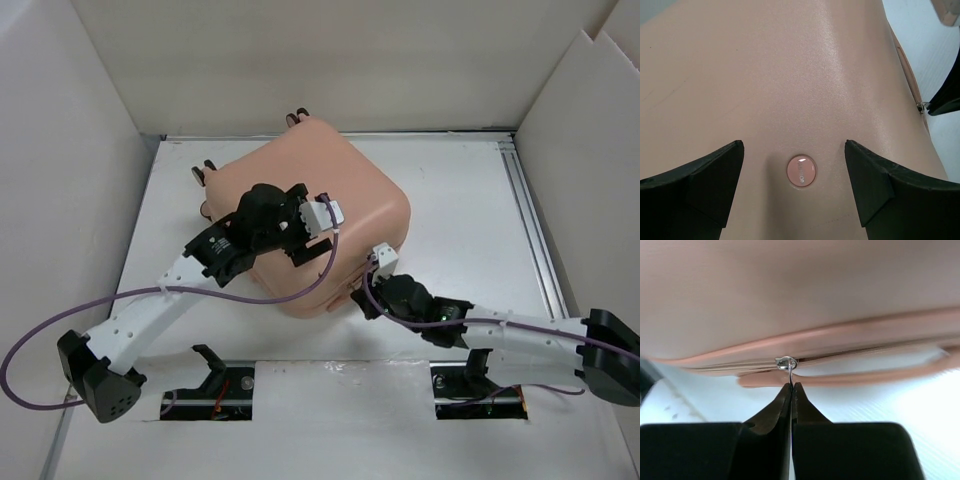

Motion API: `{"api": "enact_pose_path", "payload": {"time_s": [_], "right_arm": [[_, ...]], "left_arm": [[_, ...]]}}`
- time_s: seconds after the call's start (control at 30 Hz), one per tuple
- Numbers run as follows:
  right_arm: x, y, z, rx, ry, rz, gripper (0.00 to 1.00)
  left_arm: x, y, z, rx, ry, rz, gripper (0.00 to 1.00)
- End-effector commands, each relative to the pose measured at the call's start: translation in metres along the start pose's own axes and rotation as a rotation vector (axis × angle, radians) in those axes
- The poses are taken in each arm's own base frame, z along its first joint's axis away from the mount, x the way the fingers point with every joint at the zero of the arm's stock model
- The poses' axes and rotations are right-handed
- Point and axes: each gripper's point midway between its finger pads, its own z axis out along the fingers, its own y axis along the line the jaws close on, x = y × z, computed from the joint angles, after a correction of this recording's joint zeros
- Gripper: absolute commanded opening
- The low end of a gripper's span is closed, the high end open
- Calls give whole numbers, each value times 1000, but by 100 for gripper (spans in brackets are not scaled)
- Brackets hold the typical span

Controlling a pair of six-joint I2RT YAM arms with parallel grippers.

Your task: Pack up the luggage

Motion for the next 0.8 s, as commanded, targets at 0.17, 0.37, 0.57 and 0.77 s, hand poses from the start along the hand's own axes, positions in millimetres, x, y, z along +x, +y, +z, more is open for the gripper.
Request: {"api": "enact_pose_path", "payload": {"time_s": [0.17,0.37,0.57,0.77], "right_arm": [[-60,-94,-52,453,-160,48,0],[-106,-192,-76,680,-181,-80,0],[-166,-283,-83,768,-241,-187,0],[-215,-277,-6,361,-296,-365,0]], "left_arm": [[153,-75,10,206,494,-39,78],[168,-84,12,219,516,-41,78],[177,-88,14,228,531,-43,78],[148,-85,24,212,493,44,77]]}}
